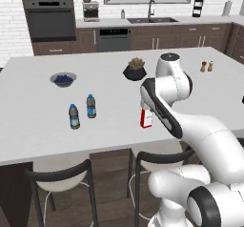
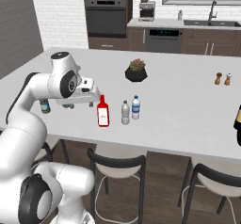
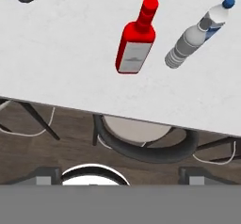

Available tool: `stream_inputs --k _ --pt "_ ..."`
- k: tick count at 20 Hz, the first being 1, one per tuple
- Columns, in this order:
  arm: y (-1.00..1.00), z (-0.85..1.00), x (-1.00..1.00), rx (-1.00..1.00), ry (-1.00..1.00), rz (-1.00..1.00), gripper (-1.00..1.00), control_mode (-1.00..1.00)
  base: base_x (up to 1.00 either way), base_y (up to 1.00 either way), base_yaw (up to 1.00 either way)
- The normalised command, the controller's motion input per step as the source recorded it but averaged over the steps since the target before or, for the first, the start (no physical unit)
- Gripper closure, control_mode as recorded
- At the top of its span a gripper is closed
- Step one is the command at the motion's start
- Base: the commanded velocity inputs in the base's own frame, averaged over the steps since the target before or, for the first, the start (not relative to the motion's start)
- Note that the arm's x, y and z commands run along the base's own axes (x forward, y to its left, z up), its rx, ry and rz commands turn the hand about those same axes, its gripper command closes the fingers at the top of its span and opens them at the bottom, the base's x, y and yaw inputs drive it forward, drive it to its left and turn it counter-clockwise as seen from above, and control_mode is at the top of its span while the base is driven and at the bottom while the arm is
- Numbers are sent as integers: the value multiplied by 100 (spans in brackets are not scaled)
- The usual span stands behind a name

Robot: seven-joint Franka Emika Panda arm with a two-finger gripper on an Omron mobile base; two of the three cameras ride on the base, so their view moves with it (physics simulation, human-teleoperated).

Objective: Move the plastic bottles in the middle to the plastics group, and the glass bottles in the middle to the glass group.

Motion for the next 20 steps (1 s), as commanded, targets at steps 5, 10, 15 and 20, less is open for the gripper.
stream_inputs --k 5,10,15,20 --pt "-3 0 56 0 -8 0 -100 -100 0 0 0" --pt "-3 5 49 1 0 0 -100 -100 0 0 0" --pt "-13 0 29 0 0 2 -100 -100 0 0 0" --pt "-7 -2 15 0 0 4 -100 -100 0 0 0"
